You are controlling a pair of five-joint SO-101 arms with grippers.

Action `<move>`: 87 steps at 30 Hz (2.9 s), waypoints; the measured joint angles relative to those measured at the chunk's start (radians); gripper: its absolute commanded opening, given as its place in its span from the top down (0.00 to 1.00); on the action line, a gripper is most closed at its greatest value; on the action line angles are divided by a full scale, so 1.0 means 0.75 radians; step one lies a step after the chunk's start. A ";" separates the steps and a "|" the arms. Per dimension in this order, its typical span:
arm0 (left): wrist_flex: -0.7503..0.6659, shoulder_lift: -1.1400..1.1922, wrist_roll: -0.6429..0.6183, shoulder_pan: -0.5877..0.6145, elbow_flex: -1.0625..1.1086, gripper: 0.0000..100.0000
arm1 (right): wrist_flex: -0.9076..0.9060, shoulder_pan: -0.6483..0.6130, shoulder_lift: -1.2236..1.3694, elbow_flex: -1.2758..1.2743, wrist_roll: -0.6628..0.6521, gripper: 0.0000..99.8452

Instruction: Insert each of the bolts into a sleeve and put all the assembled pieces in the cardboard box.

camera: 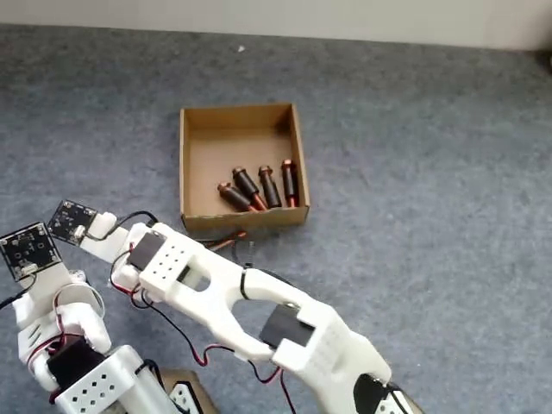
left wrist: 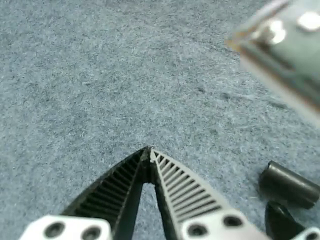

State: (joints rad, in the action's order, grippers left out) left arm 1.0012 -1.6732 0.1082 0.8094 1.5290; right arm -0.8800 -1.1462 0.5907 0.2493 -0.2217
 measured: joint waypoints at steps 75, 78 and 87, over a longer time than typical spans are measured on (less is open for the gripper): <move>-0.008 0.000 0.000 0.000 0.000 0.99 | -0.188 0.761 -0.798 -1.137 -0.002 0.93; -0.008 0.000 0.000 0.000 0.000 0.99 | -0.180 0.761 -0.736 -1.135 -0.002 0.90; -0.008 0.000 0.000 0.000 0.000 0.99 | -0.186 0.761 -0.718 -1.131 -0.002 0.90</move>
State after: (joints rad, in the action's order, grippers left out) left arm 0.9950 -1.6732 0.1082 0.8094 1.5290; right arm -1.0196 -0.5754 0.0522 -0.5992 -0.2232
